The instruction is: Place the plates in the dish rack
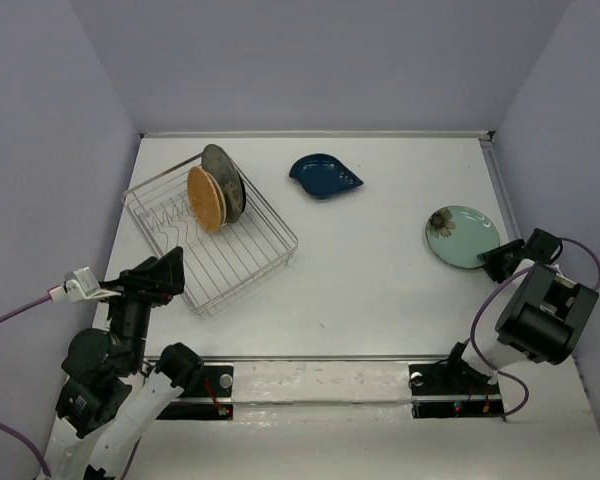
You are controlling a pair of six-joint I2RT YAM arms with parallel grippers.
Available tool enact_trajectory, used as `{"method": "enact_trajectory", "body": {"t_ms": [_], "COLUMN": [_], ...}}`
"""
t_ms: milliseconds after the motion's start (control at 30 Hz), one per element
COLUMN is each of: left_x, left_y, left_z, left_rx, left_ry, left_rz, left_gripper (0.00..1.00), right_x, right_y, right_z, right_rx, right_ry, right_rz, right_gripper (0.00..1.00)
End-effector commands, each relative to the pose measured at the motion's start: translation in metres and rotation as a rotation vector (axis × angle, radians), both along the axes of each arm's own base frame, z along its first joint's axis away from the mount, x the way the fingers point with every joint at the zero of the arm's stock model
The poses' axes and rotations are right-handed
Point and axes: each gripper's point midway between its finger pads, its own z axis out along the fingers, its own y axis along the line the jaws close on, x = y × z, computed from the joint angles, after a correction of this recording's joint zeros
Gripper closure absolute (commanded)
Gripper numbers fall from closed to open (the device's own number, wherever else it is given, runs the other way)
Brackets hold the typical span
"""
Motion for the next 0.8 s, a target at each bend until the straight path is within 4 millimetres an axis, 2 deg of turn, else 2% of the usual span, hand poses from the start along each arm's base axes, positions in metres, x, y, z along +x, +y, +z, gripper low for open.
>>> {"method": "enact_trajectory", "body": {"t_ms": [0, 100, 300, 333, 433, 467, 500, 600, 633, 700, 733, 767], "left_x": [-0.012, -0.011, -0.008, -0.007, -0.006, -0.006, -0.006, -0.005, -0.004, -0.004, -0.003, -0.004], "left_y": [0.012, 0.011, 0.01, 0.01, 0.01, 0.01, 0.01, 0.01, 0.009, 0.008, 0.008, 0.008], "left_z": [0.016, 0.016, 0.013, 0.013, 0.012, 0.012, 0.012, 0.011, 0.011, 0.01, 0.011, 0.011], "left_rx": [-0.049, -0.047, -0.039, -0.038, -0.034, -0.033, -0.033, -0.029, -0.027, -0.024, -0.023, -0.022], "left_ry": [-0.082, -0.079, -0.062, -0.058, -0.05, -0.05, -0.051, -0.045, -0.045, -0.042, -0.043, -0.044], "left_rz": [0.013, 0.012, 0.02, 0.023, 0.026, 0.027, 0.029, 0.034, 0.031, 0.029, 0.028, 0.028], "left_gripper": [0.01, 0.01, 0.01, 0.01, 0.01, 0.01, 0.01, 0.01, 0.01, 0.01, 0.01, 0.01], "right_x": [-0.006, -0.005, 0.006, 0.004, 0.007, 0.007, 0.008, 0.007, 0.008, 0.006, 0.008, 0.013], "right_y": [0.032, 0.043, 0.059, 0.062, 0.06, 0.059, 0.058, 0.052, 0.05, 0.055, 0.058, 0.064], "right_z": [-0.01, -0.009, -0.016, -0.019, -0.016, -0.016, -0.015, -0.007, 0.003, 0.01, 0.018, 0.037], "right_rx": [0.102, 0.139, 0.245, 0.257, 0.255, 0.251, 0.244, 0.188, 0.159, 0.126, 0.101, 0.046], "right_ry": [-0.008, -0.034, -0.118, -0.118, -0.153, -0.161, -0.167, -0.189, -0.214, -0.233, -0.254, -0.302], "right_rz": [0.119, 0.162, 0.185, 0.175, 0.144, 0.138, 0.125, 0.116, 0.115, 0.121, 0.128, 0.153], "right_gripper": [0.58, 0.52, 0.52, 0.54, 0.68, 0.75, 0.91, 0.93, 0.93, 0.93, 0.93, 0.93]}}
